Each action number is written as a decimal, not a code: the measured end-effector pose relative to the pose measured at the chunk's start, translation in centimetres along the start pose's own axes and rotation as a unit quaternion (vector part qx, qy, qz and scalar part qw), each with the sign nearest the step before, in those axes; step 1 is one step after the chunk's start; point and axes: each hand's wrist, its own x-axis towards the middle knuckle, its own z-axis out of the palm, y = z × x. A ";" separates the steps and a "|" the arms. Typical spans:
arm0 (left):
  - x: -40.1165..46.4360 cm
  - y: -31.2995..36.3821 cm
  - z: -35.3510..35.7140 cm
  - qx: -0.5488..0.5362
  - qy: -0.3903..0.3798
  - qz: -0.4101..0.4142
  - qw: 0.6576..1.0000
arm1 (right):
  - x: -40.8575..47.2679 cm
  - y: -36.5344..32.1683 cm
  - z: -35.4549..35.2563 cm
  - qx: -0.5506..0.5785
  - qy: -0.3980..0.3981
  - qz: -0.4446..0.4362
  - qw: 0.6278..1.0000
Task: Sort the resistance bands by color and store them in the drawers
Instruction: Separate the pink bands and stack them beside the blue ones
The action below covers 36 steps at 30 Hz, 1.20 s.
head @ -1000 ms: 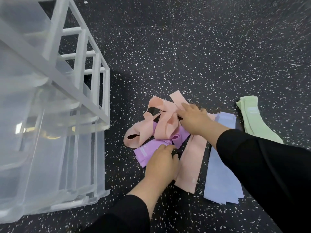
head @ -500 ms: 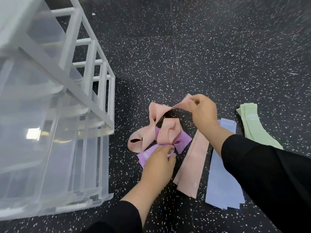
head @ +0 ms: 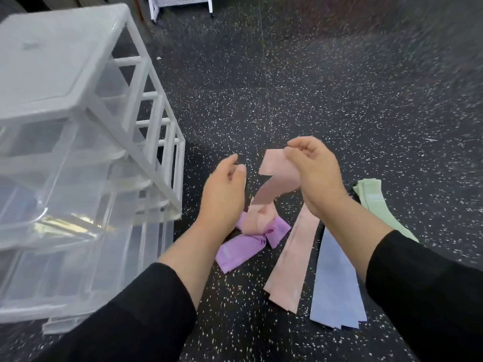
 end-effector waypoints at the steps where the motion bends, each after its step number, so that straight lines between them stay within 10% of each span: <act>1: 0.0 0.2 0.0 0.002 -0.036 -0.013 0.999 | -0.3 -0.1 0.0 0.010 -0.014 0.001 1.000; 7: -0.3 -2.0 0.7 -0.177 -0.150 -0.185 0.955 | -1.6 0.5 -0.2 0.056 -0.084 0.037 0.994; 11: -0.1 -2.1 1.3 -0.246 -0.090 -0.164 0.951 | -1.7 1.4 -0.9 0.032 -0.100 0.049 0.993; 25: 0.6 0.8 1.7 -0.071 -0.029 0.035 0.996 | -1.4 0.8 -1.6 -0.198 -0.126 -0.061 0.970; 36: -0.4 -4.1 3.8 -0.076 -0.213 -0.074 0.971 | 0.4 -3.5 -2.6 0.022 -0.096 0.015 0.995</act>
